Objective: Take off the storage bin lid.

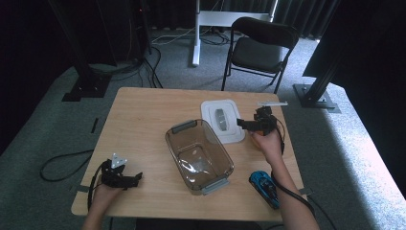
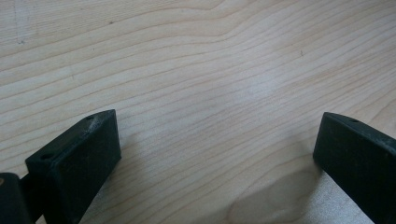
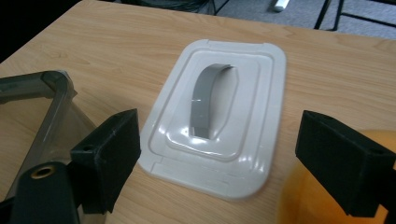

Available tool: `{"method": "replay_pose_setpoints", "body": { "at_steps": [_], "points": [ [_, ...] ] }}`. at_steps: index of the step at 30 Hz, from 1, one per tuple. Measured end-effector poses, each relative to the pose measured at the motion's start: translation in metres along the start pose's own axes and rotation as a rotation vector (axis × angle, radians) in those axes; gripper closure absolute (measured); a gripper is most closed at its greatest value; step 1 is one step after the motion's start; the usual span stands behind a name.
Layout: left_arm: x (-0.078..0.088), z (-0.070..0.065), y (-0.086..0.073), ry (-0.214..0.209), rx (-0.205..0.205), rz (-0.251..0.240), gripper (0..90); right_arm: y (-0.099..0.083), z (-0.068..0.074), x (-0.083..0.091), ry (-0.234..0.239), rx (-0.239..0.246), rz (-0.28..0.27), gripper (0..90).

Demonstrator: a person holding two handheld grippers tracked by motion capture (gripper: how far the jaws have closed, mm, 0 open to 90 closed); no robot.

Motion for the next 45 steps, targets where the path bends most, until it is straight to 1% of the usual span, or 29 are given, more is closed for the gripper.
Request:
{"method": "replay_pose_setpoints", "body": {
  "at_steps": [2, 3, 5, 10, 11, 14, 17, 19, 22, 24, 28, 32, 34, 37, 45],
  "points": [
    [0.000, 0.000, 0.000, 0.000, 0.000, -0.001, 1.2, -0.002, -0.004, 0.005, -0.001, 0.000, -0.010, 13.5],
    [0.000, 0.000, 0.000, 0.000, 0.000, 0.000, 1.1, -0.003, -0.006, 0.007, -0.011, 0.001, -0.013, 13.5],
    [0.000, 0.000, 0.000, 0.000, 0.000, 0.000, 1.1, -0.006, -0.012, 0.010, -0.009, -0.015, -0.015, 13.5],
    [0.000, 0.000, 0.000, 0.001, 0.001, -0.001, 1.2, -0.013, -0.026, 0.015, -0.033, -0.031, -0.014, 13.5],
    [0.000, 0.000, 0.000, 0.002, 0.002, -0.001, 1.2, -0.014, -0.029, 0.015, -0.033, -0.035, -0.012, 13.5],
    [0.000, 0.000, 0.000, 0.002, 0.002, -0.001, 1.2, -0.018, -0.036, 0.017, -0.055, -0.041, -0.009, 13.5],
    [0.000, 0.000, 0.000, 0.002, 0.003, -0.001, 1.2, -0.021, -0.043, 0.017, -0.061, -0.055, -0.007, 13.5],
    [0.000, 0.000, 0.000, 0.003, 0.003, -0.001, 1.1, -0.024, -0.048, 0.016, -0.082, -0.056, 0.002, 13.5],
    [0.000, -0.001, 0.000, 0.004, 0.004, -0.002, 1.2, -0.028, -0.058, 0.015, -0.107, -0.073, 0.015, 13.5],
    [0.000, -0.001, 0.000, 0.004, 0.004, -0.002, 1.2, -0.031, -0.062, 0.015, -0.107, -0.088, 0.020, 13.5],
    [0.000, -0.001, 0.000, 0.006, 0.007, -0.002, 1.2, -0.035, -0.069, 0.013, -0.118, -0.104, 0.024, 13.5],
    [0.000, -0.001, -0.001, 0.006, 0.008, -0.003, 1.2, -0.039, -0.076, 0.011, -0.140, -0.113, 0.031, 13.5],
    [0.000, -0.001, -0.001, 0.006, 0.008, -0.003, 1.2, -0.041, -0.079, 0.010, -0.152, -0.109, 0.038, 13.5],
    [0.000, -0.001, -0.001, 0.006, 0.009, -0.003, 1.2, -0.043, -0.083, 0.009, -0.158, -0.119, 0.047, 13.5],
    [0.000, -0.001, -0.001, 0.006, 0.009, -0.003, 1.2, -0.045, -0.092, 0.010, -0.171, -0.136, 0.048, 13.5]
  ]
}}
Point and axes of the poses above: each handheld gripper's, and its own axes: x roughly backward along the jaws, y roughly out of its top, z roughly to its left, the point moved 10 cm from there along -x, roughly forward along the jaws, and after that the axes turned 14 degrees about -y, right-handed, at the moved point
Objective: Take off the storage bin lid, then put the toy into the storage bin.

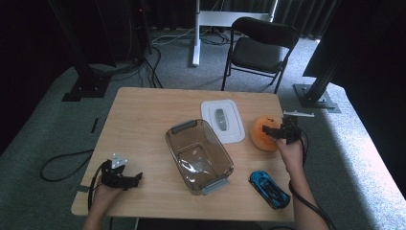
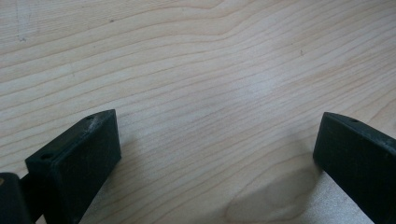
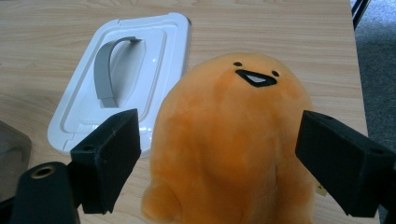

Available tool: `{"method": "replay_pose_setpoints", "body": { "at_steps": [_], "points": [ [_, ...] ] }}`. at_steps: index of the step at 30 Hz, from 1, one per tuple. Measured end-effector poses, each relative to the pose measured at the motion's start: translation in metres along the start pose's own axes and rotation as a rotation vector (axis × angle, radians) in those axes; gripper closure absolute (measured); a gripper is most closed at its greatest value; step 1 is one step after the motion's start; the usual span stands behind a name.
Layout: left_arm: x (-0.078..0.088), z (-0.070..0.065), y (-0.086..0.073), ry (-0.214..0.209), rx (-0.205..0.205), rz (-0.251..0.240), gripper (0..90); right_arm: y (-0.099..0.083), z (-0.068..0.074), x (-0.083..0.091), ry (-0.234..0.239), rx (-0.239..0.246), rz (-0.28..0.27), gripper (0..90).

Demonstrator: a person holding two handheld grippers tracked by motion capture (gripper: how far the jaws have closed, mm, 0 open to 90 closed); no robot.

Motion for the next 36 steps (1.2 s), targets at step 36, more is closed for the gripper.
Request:
{"method": "replay_pose_setpoints", "body": {
  "at_steps": [36],
  "points": [
    [0.000, 0.000, 0.000, 0.000, 0.000, 0.000, 1.2, -0.017, -0.002, -0.036, -0.022, -0.011, 0.097, 13.7]
  ]
}}
Point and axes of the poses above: each handheld gripper's, and its own axes: x roughly backward along the jaws, y roughly out of its top, z roughly to its left, the point moved 10 cm from there along -x, roughly forward along the jaws, and after that the axes turned 14 degrees about -y, right-handed, at the moved point
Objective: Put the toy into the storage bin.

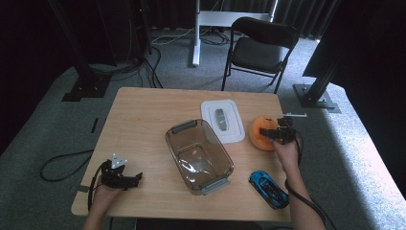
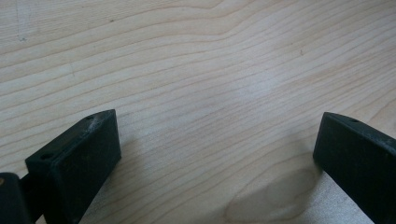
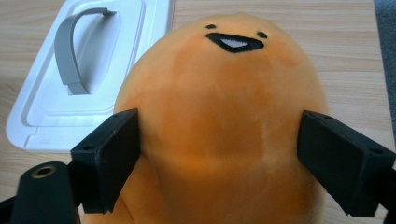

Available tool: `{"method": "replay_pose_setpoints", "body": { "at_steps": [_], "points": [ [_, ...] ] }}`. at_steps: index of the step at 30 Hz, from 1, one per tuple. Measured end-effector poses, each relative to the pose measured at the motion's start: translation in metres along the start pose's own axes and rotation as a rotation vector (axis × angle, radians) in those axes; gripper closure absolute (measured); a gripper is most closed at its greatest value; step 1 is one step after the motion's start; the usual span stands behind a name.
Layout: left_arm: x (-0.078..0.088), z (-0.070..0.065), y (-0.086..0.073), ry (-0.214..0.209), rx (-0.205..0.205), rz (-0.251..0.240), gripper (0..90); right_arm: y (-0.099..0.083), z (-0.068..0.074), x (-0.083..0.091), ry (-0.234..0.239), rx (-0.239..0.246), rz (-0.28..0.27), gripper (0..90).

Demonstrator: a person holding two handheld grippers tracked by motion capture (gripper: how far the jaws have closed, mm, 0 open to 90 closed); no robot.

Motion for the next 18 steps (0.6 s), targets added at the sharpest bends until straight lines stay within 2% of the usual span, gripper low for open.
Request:
{"method": "replay_pose_setpoints", "body": {
  "at_steps": [10, 11, 14, 18],
  "points": [
    [0.000, 0.000, 0.000, 0.000, 0.000, 0.000, 1.2, -0.012, 0.005, -0.004, -0.018, 0.036, 0.008, 20.0],
    [0.000, 0.000, 0.000, 0.000, 0.000, 0.000, 1.2, -0.012, 0.005, -0.003, -0.016, 0.025, 0.014, 21.1],
    [0.000, 0.000, 0.000, 0.000, 0.000, 0.000, 1.2, -0.013, 0.005, -0.002, -0.009, 0.039, 0.029, 27.0],
    [0.000, 0.000, 0.000, 0.000, 0.001, 0.000, 1.2, -0.014, 0.005, 0.001, -0.007, 0.049, 0.038, 40.0]
  ]
}}
Point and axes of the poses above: each handheld gripper's, and its own axes: x roughly backward along the jaws, y roughly out of its top, z roughly to its left, the point moved 10 cm from there along -x, roughly forward along the jaws, and after that the axes turned 14 degrees about -y, right-handed, at the moved point
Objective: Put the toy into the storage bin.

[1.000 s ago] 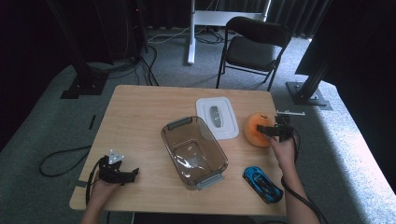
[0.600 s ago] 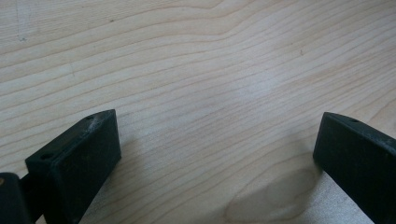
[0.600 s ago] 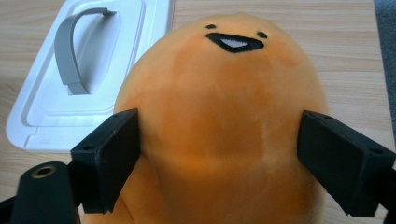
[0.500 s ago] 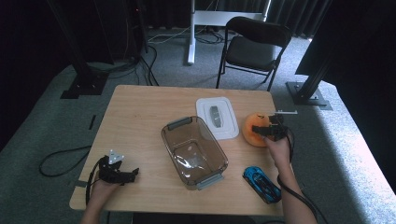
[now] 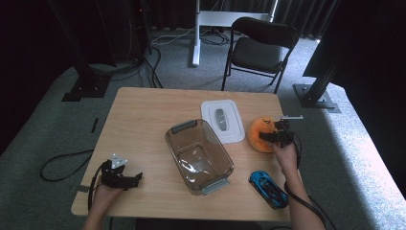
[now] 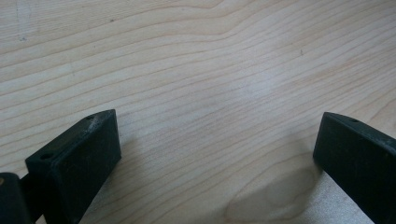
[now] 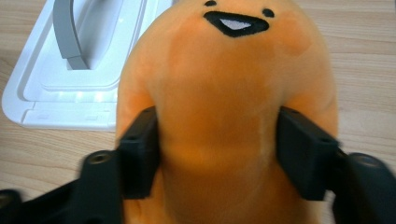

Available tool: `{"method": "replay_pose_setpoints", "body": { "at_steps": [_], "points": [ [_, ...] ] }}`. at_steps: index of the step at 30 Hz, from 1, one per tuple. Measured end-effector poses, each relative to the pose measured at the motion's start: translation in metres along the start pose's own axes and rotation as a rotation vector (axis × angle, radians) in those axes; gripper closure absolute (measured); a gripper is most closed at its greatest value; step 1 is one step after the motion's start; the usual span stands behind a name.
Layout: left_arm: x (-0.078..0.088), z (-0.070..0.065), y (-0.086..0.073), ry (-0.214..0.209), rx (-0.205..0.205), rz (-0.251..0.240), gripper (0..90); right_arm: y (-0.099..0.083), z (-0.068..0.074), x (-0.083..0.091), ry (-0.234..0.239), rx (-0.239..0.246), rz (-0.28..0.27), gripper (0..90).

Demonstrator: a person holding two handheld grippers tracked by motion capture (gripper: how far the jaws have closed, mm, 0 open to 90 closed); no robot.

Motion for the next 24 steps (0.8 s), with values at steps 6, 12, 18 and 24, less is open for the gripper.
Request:
{"method": "replay_pose_setpoints", "body": {
  "at_steps": [6, 12, 18, 24],
  "points": [
    [0.000, 0.000, 0.000, 0.000, 0.000, 0.000, 1.1, 0.002, -0.003, 0.005, 0.000, 0.014, -0.012, 55.0],
    [0.000, 0.000, 0.000, 0.000, 0.000, 0.000, 1.2, 0.005, -0.007, 0.012, -0.019, 0.031, -0.020, 66.9],
    [0.000, 0.000, 0.000, 0.000, 0.000, 0.000, 1.2, 0.008, -0.008, 0.019, -0.027, 0.055, -0.028, 68.5],
    [0.000, 0.000, 0.000, 0.000, 0.000, 0.000, 1.1, 0.014, -0.010, 0.030, -0.009, 0.038, -0.047, 68.4]
  ]
}}
Point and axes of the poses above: each handheld gripper's, and its own axes: x roughly backward along the jaws, y roughly out of its top, z roughly to its left, the point moved 10 cm from there along -x, roughly forward along the jaws, and after that the axes turned 14 degrees about -y, right-handed, at the moved point
